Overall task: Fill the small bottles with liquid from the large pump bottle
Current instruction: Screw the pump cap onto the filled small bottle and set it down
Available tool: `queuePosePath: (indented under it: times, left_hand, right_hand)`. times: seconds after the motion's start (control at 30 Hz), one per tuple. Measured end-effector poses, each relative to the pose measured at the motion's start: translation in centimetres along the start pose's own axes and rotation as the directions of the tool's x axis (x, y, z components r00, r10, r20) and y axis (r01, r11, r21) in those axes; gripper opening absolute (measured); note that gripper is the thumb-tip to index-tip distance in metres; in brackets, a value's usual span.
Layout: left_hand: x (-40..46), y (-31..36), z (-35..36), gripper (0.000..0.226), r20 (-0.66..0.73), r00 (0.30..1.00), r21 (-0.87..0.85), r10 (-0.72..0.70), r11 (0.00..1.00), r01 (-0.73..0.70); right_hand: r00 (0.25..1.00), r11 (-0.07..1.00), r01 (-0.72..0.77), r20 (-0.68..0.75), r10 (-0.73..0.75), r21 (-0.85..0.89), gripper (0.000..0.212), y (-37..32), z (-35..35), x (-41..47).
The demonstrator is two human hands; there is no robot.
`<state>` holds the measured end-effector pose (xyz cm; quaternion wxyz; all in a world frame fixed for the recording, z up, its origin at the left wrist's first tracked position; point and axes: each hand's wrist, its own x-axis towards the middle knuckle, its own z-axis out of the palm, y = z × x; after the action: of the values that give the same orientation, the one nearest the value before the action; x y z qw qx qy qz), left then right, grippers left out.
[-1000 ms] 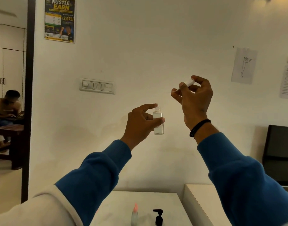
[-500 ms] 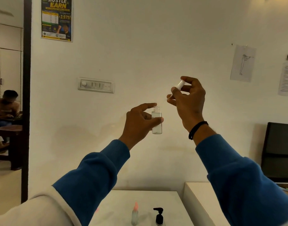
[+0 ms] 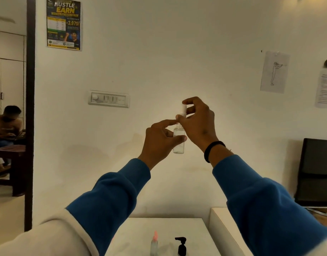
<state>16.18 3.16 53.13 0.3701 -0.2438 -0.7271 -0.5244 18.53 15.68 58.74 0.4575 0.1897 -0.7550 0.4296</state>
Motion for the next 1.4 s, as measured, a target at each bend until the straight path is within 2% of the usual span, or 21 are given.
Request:
queuePosePath:
  times: [0.2,0.47,0.73,1.4]
  left_hand:
    - [0.1,-0.2,0.1,0.055,-0.008,1.0,0.049,0.003,0.999,-0.003]
    - [-0.2,-0.1,0.3,0.053,0.002,1.0,0.11,-0.003,0.994,0.003]
    - [0.1,0.0,0.5,0.043,-0.02,1.0,0.141,-0.019,0.99,0.022]
    - [0.5,1.1,1.8,0.042,-0.004,0.999,0.101,-0.039,0.994,0.039]
  right_hand:
    - [0.998,0.998,-0.008,0.064,0.012,-0.066,0.037,0.4,0.7,-0.5]
    - [0.994,0.997,-0.05,0.091,0.056,-0.064,0.038,1.1,1.2,-0.8]
    - [0.993,0.996,-0.088,0.071,0.089,-0.024,0.04,1.6,1.3,-0.7]
    - [0.993,0.993,-0.113,0.034,0.114,-0.037,0.034,0.7,-0.3,0.0]
